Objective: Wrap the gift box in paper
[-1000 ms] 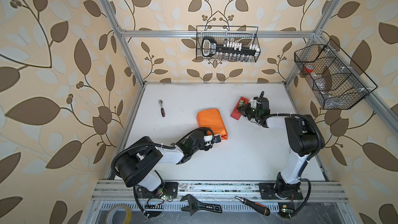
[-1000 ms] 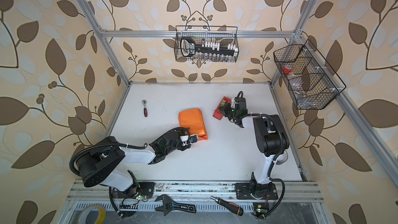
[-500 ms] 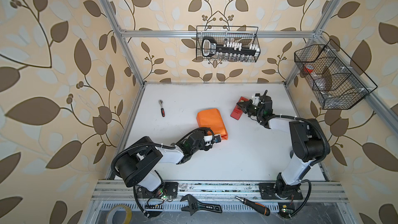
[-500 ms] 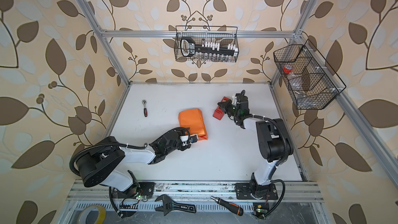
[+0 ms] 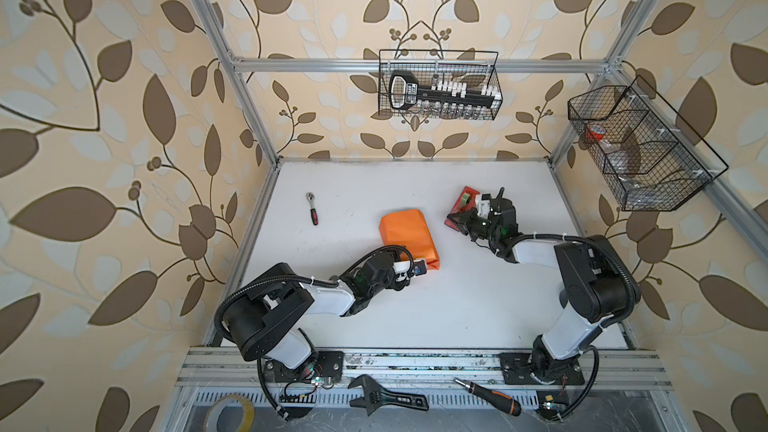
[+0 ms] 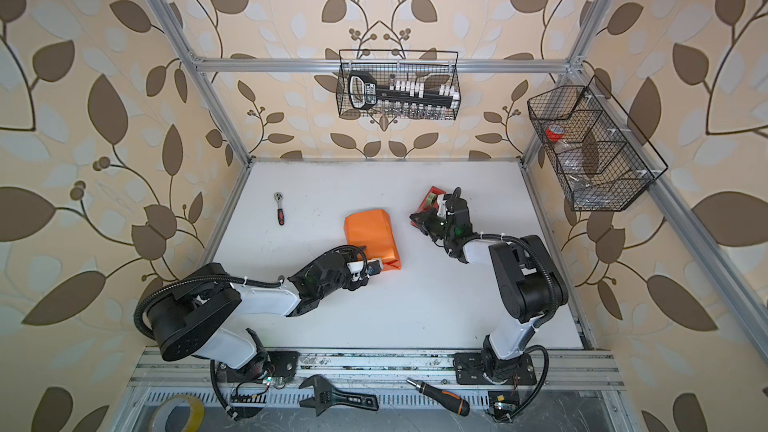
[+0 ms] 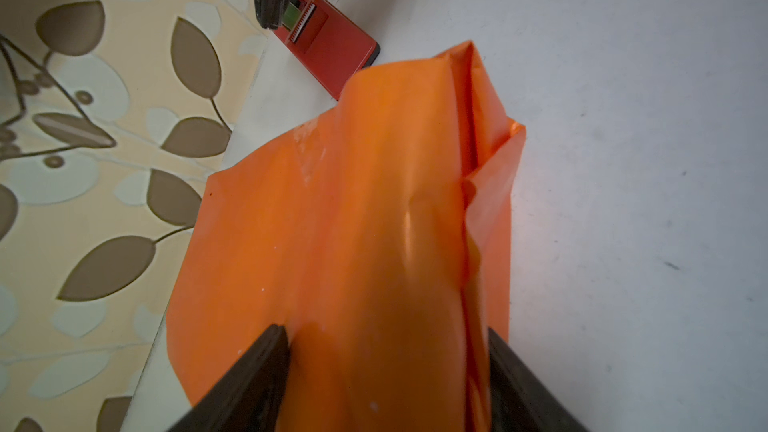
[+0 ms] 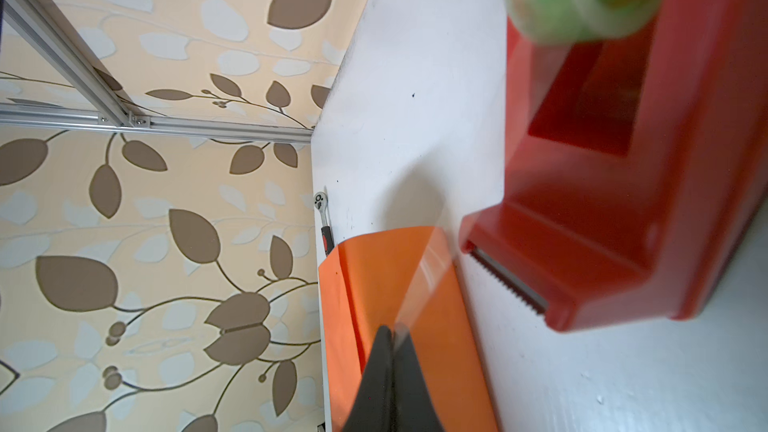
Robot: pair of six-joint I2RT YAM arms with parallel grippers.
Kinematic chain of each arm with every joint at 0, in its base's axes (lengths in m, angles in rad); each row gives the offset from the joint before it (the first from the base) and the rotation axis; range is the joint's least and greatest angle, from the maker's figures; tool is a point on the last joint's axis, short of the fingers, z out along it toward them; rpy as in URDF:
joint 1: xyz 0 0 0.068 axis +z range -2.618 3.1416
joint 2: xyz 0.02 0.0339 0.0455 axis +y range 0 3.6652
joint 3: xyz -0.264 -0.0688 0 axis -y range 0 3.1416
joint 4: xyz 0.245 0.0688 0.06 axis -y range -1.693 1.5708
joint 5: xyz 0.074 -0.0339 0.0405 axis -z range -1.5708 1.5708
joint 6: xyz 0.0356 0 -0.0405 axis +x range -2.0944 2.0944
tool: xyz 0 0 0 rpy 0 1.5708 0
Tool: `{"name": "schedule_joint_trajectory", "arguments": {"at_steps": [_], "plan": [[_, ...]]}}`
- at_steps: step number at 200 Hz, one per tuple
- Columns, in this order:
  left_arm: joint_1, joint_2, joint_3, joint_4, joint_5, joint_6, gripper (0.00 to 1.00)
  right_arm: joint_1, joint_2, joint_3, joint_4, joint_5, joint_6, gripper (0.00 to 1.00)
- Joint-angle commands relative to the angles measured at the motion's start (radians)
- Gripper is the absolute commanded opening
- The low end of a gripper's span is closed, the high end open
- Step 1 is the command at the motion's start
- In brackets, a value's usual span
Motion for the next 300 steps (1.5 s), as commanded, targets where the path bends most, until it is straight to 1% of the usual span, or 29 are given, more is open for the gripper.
{"name": "schedule_joint_trajectory", "arguments": {"at_steps": [1,41,97,199,228,244,258,282,300], "plan": [[0.019,0.033,-0.002,-0.131,-0.013,0.003,0.71,0.022,-0.007,-0.028,0.046,-0.009,0.005,0.0],[0.02,0.033,-0.001,-0.135,-0.013,0.001,0.71,0.024,0.012,-0.06,0.045,0.012,-0.014,0.0],[0.019,0.033,0.0,-0.141,-0.013,0.002,0.71,0.018,0.081,-0.078,0.053,0.038,-0.045,0.0],[0.021,0.031,0.003,-0.139,-0.014,-0.002,0.71,-0.033,0.144,-0.081,-0.043,0.124,-0.166,0.0],[0.021,0.033,0.004,-0.14,-0.014,-0.001,0.71,-0.043,0.15,-0.084,-0.05,0.114,-0.181,0.0],[0.021,0.032,0.005,-0.142,-0.015,-0.001,0.71,-0.043,0.118,-0.095,-0.054,0.103,-0.196,0.0],[0.021,0.033,0.004,-0.143,-0.014,-0.001,0.71,-0.048,0.058,-0.118,-0.073,0.097,-0.226,0.0],[0.023,0.033,0.007,-0.144,-0.011,-0.003,0.71,-0.042,-0.122,-0.184,-0.143,0.099,-0.313,0.0],[0.022,0.034,0.008,-0.143,-0.013,-0.003,0.71,-0.011,-0.261,-0.262,-0.154,0.073,-0.376,0.0]]}}
